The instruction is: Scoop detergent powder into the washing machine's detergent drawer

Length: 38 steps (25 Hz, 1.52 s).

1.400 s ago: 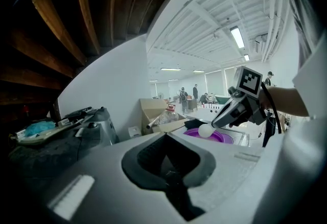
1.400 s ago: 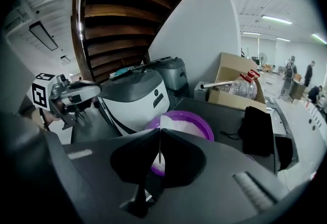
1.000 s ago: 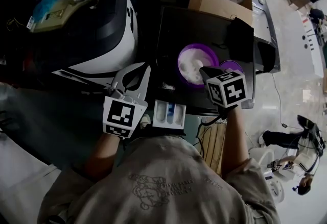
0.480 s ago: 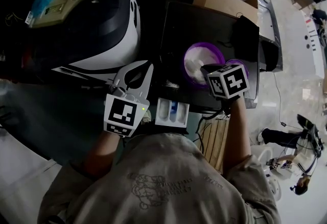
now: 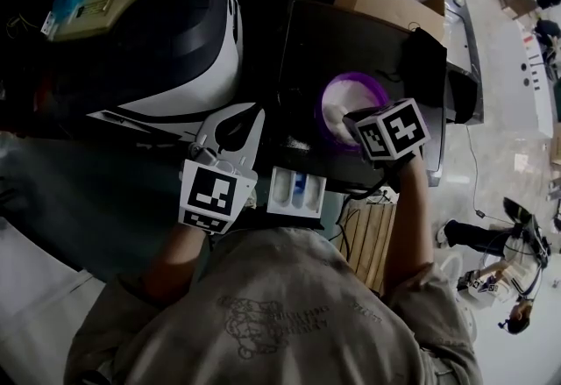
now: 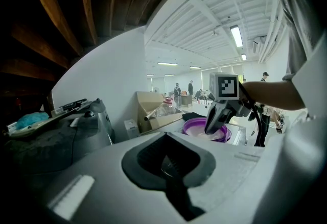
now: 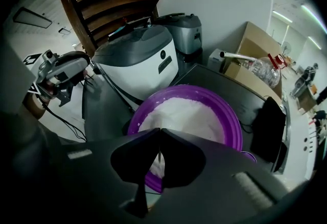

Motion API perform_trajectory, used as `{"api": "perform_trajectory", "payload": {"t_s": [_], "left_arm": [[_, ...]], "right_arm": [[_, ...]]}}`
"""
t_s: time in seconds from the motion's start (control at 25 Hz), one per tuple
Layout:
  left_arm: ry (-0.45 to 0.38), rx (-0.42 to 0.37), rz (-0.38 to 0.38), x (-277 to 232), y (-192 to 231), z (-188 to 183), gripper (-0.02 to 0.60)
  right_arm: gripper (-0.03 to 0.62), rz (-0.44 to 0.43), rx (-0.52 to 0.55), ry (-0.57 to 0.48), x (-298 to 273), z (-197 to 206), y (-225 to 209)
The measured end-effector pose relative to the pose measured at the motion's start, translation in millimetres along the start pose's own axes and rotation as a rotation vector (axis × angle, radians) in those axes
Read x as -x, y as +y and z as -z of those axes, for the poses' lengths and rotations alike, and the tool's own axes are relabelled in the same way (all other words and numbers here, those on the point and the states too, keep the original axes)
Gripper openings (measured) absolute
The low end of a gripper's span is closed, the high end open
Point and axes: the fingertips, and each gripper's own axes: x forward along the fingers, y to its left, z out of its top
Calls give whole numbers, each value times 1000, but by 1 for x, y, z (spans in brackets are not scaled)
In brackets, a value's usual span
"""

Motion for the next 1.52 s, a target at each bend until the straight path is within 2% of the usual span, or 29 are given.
{"api": "perform_trajectory", "payload": {"t_s": [0.32,0.6,0.72,0.84,1.04,1.28,1.52], "left_arm": [[3,5,-6,5,6,4,0],[4,8,0,6,5,5,0],[3,9,5,7,3,6,0],[1,6,11,7,0,5,0],[-1,0,20,8,-2,5,0],[-4,-11,28,11,-5,3,0],[-6,-22,37,14,-10,1,0]], "right_arm": [[35,-99,-33,-29,0,-7,16],[35,-190,-147,-129,9,-15,17],[35,-200,-212,-175,17,-18,14],[35,-230,-287,-244,28,-22,12],[35,-350,-414,-382,36,-28,12],[35,-426,-542,-486,44,-29,11],[35,-591,-670,-622,60,-35,20]]}}
